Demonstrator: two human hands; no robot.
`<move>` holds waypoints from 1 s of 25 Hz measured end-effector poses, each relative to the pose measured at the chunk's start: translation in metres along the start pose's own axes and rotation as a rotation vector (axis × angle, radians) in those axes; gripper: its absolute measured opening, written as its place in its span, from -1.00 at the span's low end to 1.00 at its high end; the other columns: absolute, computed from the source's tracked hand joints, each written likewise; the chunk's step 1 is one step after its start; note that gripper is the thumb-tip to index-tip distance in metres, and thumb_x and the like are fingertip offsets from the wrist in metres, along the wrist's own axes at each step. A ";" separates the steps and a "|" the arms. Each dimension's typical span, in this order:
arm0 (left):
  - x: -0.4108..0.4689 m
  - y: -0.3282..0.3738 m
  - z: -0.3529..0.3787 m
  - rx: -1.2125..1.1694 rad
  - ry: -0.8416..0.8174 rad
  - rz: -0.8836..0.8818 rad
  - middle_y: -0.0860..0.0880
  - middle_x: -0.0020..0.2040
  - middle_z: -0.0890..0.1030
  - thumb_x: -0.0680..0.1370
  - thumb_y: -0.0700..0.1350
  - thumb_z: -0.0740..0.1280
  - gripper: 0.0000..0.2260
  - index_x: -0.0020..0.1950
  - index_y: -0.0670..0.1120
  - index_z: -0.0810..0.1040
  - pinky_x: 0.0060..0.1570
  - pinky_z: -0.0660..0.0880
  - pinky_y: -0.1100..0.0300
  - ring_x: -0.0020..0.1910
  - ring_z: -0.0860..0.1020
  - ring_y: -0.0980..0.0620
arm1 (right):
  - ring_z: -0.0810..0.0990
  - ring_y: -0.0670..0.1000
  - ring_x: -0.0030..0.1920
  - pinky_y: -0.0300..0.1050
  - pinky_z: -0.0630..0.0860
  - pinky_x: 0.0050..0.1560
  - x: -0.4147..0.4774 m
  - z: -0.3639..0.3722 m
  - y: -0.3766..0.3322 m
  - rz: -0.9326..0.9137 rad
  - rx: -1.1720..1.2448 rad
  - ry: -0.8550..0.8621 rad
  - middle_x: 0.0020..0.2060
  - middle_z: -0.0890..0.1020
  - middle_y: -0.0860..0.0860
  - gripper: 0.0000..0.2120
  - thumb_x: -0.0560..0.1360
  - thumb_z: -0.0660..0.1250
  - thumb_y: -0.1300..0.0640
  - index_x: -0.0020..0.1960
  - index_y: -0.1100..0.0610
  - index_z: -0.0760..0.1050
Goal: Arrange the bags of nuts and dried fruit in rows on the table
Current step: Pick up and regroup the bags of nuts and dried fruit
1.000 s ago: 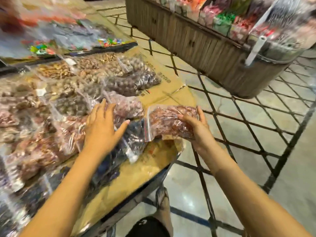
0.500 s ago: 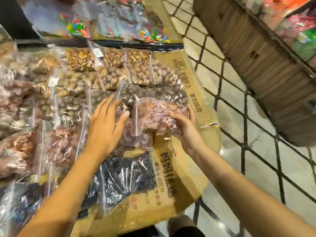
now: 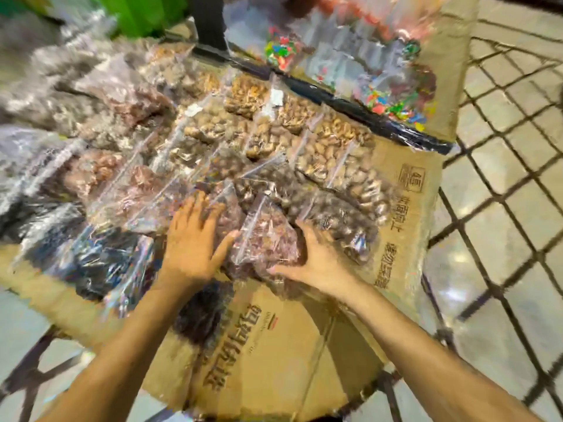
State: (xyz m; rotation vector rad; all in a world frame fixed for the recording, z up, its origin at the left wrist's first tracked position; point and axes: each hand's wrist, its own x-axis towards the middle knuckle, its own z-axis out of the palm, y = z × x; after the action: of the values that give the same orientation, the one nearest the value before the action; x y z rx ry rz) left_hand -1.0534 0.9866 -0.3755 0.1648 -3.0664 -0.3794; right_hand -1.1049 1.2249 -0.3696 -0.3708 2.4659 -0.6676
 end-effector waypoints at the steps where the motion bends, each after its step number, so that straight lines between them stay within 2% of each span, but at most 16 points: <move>1: -0.005 0.003 0.005 0.011 -0.011 -0.047 -0.23 0.53 0.18 0.53 0.36 -0.13 -0.28 0.48 -0.09 0.28 0.42 0.14 -0.20 0.50 0.14 -0.22 | 0.19 0.19 0.49 0.10 0.25 0.45 0.006 0.003 -0.004 -0.050 0.007 -0.067 0.53 0.15 0.11 0.21 0.17 0.39 -0.47 0.57 -0.02 -0.15; 3: -0.015 0.008 0.009 0.005 -0.006 -0.104 -0.18 0.54 0.17 0.54 0.33 -0.08 -0.34 0.51 -0.03 0.22 0.41 0.17 -0.19 0.51 0.15 -0.19 | 0.25 0.22 0.46 0.09 0.31 0.41 0.013 0.014 -0.011 -0.106 -0.075 -0.070 0.52 0.14 0.18 0.24 0.22 0.45 -0.40 0.56 0.00 -0.26; 5: -0.022 0.011 0.006 0.034 -0.015 -0.129 -0.17 0.54 0.16 0.53 0.35 -0.14 -0.31 0.53 -0.01 0.16 0.41 0.19 -0.15 0.49 0.18 -0.20 | 0.32 0.24 0.41 0.08 0.37 0.37 0.014 0.022 -0.005 -0.114 -0.139 -0.003 0.48 0.19 0.22 0.21 0.24 0.46 -0.35 0.55 0.05 -0.23; 9: -0.028 0.014 -0.009 0.077 -0.024 -0.197 -0.13 0.57 0.07 0.52 0.35 -0.17 -0.31 0.54 0.00 0.11 0.47 0.09 -0.10 0.53 0.07 -0.16 | 0.42 0.19 0.33 0.08 0.48 0.27 0.007 0.026 0.009 -0.061 -0.310 -0.011 0.41 0.29 0.21 0.22 0.19 0.36 -0.49 0.53 0.02 -0.24; 11: -0.030 0.014 -0.022 0.056 0.009 -0.209 -0.12 0.57 0.07 0.55 0.33 -0.11 -0.34 0.54 -0.02 0.13 0.47 0.08 -0.09 0.53 0.06 -0.14 | 0.41 0.20 0.35 0.06 0.47 0.28 0.006 0.022 0.005 -0.043 -0.369 -0.045 0.42 0.28 0.24 0.21 0.22 0.37 -0.47 0.54 0.05 -0.23; 13: -0.028 0.003 -0.035 0.025 0.069 -0.213 -0.11 0.56 0.10 0.55 0.28 -0.05 -0.37 0.53 -0.01 0.15 0.47 0.09 -0.10 0.53 0.08 -0.12 | 0.47 0.18 0.30 0.04 0.50 0.23 0.009 0.007 -0.008 0.001 -0.440 -0.173 0.41 0.35 0.20 0.18 0.22 0.38 -0.47 0.54 0.07 -0.13; 16: -0.008 -0.037 -0.055 -0.001 0.183 -0.209 -0.09 0.56 0.10 0.58 0.25 0.02 -0.42 0.52 -0.01 0.15 0.47 0.09 -0.13 0.53 0.08 -0.11 | 0.54 0.12 0.23 0.03 0.53 0.18 0.026 -0.028 -0.039 0.051 -0.636 -0.389 0.33 0.49 0.07 -0.03 0.28 0.30 -0.49 0.46 0.12 0.23; 17: 0.003 -0.057 -0.060 -0.002 0.211 -0.212 -0.10 0.56 0.09 0.58 0.25 0.04 -0.42 0.52 -0.02 0.14 0.48 0.07 -0.13 0.53 0.07 -0.11 | 0.56 0.11 0.22 0.01 0.53 0.17 0.033 -0.038 -0.053 0.058 -0.654 -0.401 0.30 0.53 0.04 -0.12 0.31 0.24 -0.49 0.40 0.10 0.35; 18: 0.015 -0.078 -0.064 0.008 0.236 -0.220 -0.12 0.56 0.09 0.58 0.25 0.05 -0.41 0.52 -0.03 0.14 0.48 0.05 -0.13 0.53 0.06 -0.12 | 0.58 0.09 0.17 -0.01 0.54 0.13 0.040 -0.046 -0.069 0.049 -0.632 -0.344 0.24 0.57 0.02 -0.19 0.33 0.20 -0.50 0.32 0.07 0.44; 20: 0.046 -0.128 -0.074 0.026 0.272 -0.247 -0.17 0.55 0.10 0.57 0.26 0.08 -0.39 0.50 -0.08 0.16 0.47 0.06 -0.16 0.52 0.08 -0.18 | 0.63 0.06 0.05 -0.08 0.55 -0.05 0.058 -0.057 -0.105 0.017 -0.482 -0.111 0.10 0.64 0.02 -0.29 0.36 0.18 -0.49 0.19 0.07 0.50; 22: 0.080 -0.185 -0.083 0.006 0.259 -0.286 -0.24 0.54 0.13 0.56 0.25 0.11 -0.37 0.48 -0.13 0.20 0.45 0.09 -0.20 0.50 0.12 -0.25 | 0.62 0.11 0.01 -0.08 0.54 -0.09 0.084 -0.054 -0.153 0.008 -0.317 0.084 0.09 0.63 0.10 -0.28 0.40 0.21 -0.43 0.28 0.12 0.41; 23: 0.096 -0.215 -0.087 -0.002 0.247 -0.298 -0.26 0.52 0.15 0.56 0.25 0.12 -0.36 0.48 -0.15 0.20 0.44 0.10 -0.20 0.49 0.13 -0.27 | 0.59 0.16 0.07 -0.04 0.54 -0.02 0.101 -0.048 -0.180 -0.012 -0.275 0.154 0.14 0.60 0.16 -0.19 0.39 0.22 -0.42 0.40 0.14 0.31; 25: 0.121 -0.271 -0.091 -0.006 0.227 -0.295 -0.30 0.51 0.16 0.55 0.25 0.13 -0.34 0.49 -0.16 0.19 0.44 0.09 -0.18 0.48 0.13 -0.29 | 0.54 0.22 0.19 0.01 0.50 0.11 0.145 -0.033 -0.236 -0.075 -0.222 0.247 0.25 0.53 0.21 -0.09 0.37 0.26 -0.40 0.50 0.14 0.14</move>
State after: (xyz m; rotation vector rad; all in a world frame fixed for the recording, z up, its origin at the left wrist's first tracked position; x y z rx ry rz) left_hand -1.1409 0.6899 -0.3495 0.6189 -2.8174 -0.3534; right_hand -1.2137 0.9827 -0.2840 -0.4932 2.7844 -0.4956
